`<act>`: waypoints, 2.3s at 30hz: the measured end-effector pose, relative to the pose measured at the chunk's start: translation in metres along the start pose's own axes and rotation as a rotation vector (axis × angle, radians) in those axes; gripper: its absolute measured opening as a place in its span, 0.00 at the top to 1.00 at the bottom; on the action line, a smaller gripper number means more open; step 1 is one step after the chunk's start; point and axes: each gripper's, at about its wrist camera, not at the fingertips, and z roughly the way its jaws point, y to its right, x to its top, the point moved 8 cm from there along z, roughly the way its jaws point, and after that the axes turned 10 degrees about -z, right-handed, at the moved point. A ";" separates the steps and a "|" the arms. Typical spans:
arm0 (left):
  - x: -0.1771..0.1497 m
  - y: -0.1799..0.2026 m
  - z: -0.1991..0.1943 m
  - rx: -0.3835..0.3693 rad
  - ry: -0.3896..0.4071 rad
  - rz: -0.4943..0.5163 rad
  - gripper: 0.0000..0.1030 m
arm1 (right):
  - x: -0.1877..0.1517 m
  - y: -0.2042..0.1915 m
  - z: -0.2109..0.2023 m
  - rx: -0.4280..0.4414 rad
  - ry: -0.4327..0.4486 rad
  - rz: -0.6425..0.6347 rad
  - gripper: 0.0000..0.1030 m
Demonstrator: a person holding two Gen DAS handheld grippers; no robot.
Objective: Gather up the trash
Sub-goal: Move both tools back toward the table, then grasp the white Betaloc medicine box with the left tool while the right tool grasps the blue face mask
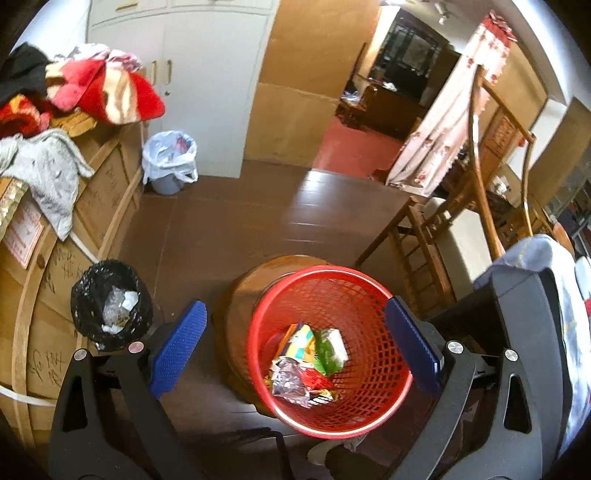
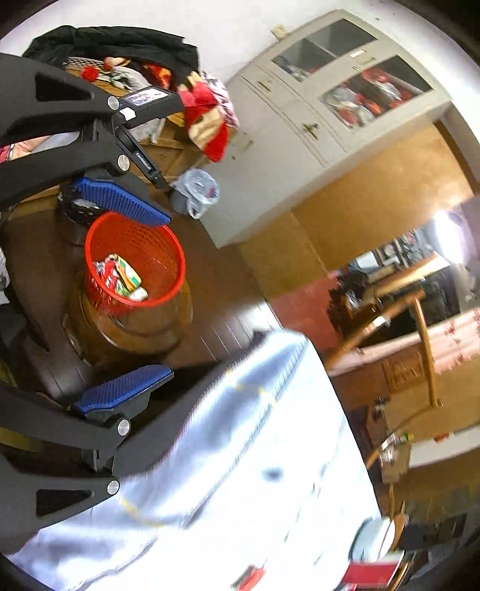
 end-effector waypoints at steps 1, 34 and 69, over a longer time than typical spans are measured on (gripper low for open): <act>-0.003 0.007 -0.004 -0.015 0.002 0.017 0.09 | -0.001 0.007 -0.008 -0.013 0.011 0.010 0.25; -0.208 0.354 -0.107 -0.506 -0.197 0.801 0.07 | -0.132 0.362 -0.302 -0.525 0.325 0.516 0.15; -0.320 0.528 -0.044 -0.385 -0.323 1.056 0.06 | -0.097 0.402 -0.274 -0.468 0.230 0.485 0.17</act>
